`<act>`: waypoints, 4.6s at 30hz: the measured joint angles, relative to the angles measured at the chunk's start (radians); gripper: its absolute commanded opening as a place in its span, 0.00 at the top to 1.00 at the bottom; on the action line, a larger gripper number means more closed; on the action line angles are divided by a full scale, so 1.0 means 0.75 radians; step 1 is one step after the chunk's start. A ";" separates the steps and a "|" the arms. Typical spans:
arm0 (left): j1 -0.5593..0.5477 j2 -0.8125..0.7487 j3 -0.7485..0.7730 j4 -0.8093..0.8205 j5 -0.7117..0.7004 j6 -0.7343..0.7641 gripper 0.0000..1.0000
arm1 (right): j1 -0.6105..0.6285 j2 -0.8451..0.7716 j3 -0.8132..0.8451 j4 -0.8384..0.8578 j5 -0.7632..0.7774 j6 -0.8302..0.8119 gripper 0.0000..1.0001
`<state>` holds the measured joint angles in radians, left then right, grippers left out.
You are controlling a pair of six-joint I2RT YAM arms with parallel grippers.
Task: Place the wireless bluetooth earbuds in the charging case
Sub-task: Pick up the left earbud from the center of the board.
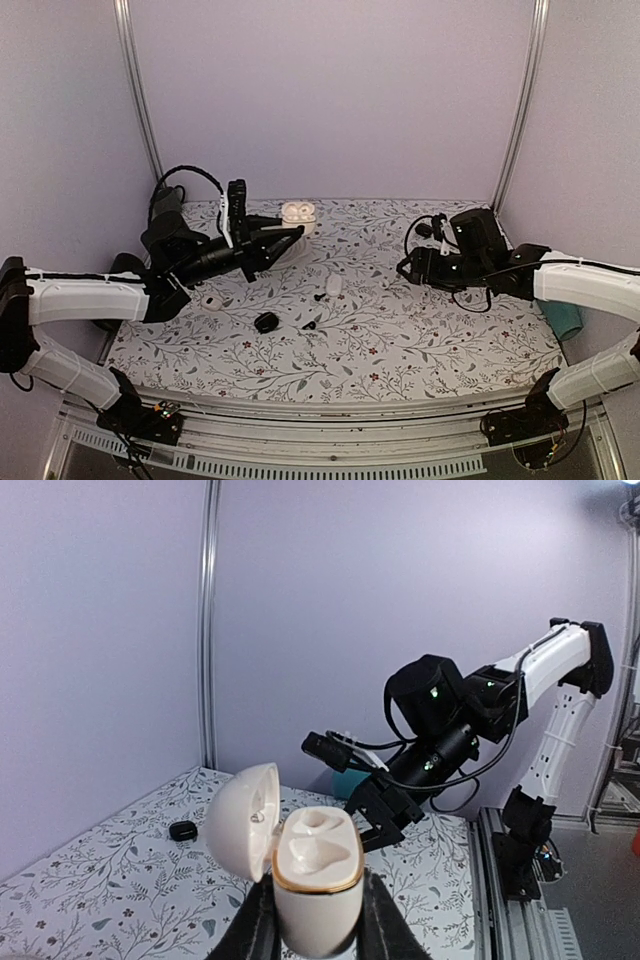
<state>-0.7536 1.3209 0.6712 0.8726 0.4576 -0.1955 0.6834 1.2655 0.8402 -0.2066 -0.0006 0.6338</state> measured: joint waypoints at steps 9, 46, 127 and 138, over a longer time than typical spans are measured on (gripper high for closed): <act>-0.001 -0.016 -0.034 0.030 0.002 -0.010 1.00 | -0.040 0.219 -0.025 -0.185 0.072 0.208 0.35; -0.002 -0.094 -0.051 -0.037 0.004 -0.003 1.00 | -0.127 0.552 0.005 0.017 -0.002 0.532 0.55; -0.002 -0.067 -0.043 -0.069 0.037 -0.044 1.00 | -0.046 0.850 0.514 -0.558 0.164 -0.267 0.71; -0.002 -0.050 -0.038 -0.077 0.038 -0.053 1.00 | -0.038 0.850 0.514 -0.565 0.163 -0.248 0.71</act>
<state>-0.7547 1.2835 0.6426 0.8150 0.4862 -0.2356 0.6548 1.9030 1.2259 -0.6300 0.1219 0.4480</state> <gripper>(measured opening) 0.232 0.295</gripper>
